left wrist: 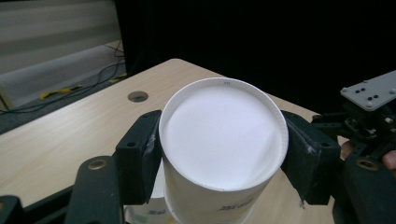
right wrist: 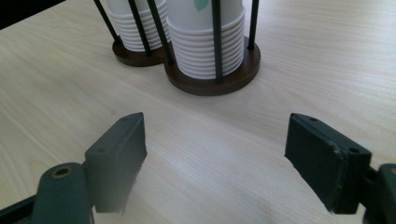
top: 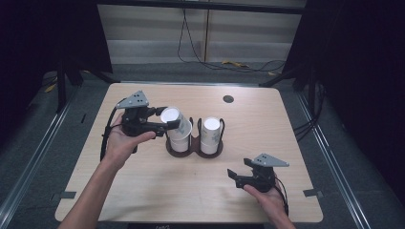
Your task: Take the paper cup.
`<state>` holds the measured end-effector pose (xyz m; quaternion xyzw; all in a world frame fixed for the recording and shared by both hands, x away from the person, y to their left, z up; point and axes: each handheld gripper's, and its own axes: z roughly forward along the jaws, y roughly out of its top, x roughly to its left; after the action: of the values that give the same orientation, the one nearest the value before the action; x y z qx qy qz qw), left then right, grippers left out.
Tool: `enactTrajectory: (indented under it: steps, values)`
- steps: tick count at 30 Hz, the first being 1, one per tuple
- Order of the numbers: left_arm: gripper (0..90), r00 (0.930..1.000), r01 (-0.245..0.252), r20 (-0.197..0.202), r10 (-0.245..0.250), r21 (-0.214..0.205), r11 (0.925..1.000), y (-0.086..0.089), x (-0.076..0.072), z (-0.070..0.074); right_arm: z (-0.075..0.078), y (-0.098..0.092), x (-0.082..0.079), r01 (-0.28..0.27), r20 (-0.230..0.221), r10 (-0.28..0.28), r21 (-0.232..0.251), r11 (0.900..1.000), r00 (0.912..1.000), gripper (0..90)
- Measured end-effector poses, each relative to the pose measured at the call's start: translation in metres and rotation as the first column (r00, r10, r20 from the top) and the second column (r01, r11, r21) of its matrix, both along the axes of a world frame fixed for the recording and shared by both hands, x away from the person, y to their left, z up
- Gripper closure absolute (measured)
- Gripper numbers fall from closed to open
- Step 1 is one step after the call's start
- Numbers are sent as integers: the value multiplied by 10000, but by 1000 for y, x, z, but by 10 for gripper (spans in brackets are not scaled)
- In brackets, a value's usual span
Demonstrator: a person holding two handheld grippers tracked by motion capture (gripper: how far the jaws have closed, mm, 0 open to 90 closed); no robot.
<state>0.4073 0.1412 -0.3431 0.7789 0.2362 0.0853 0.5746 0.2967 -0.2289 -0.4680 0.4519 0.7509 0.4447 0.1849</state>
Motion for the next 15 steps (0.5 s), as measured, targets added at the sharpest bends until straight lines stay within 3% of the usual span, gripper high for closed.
enactTrajectory:
  steps: [3, 8, 12, 15]
  values:
    - [351, 9993, 360, -97, -360, 53, 9993, -5, -7, -7, 3, 7, -3, -484, 239, 493, -336, 9983, 9985, 176]
    - [350, 9983, 569, -96, -568, 51, 9984, -7, -12, -12, 6, 16, -5, -1308, 296, 1310, -73, 9914, 9909, 145]
    - [350, 9947, 957, -369, -956, -7, 9954, -11, -16, -20, 12, 20, -4, -1761, 357, 1748, 405, 9835, 9840, 140]
    - [350, 9939, 1054, -325, -1051, 86, 9944, -14, -17, -24, 17, 21, -4, -1898, 413, 1876, 598, 9800, 9814, 140]
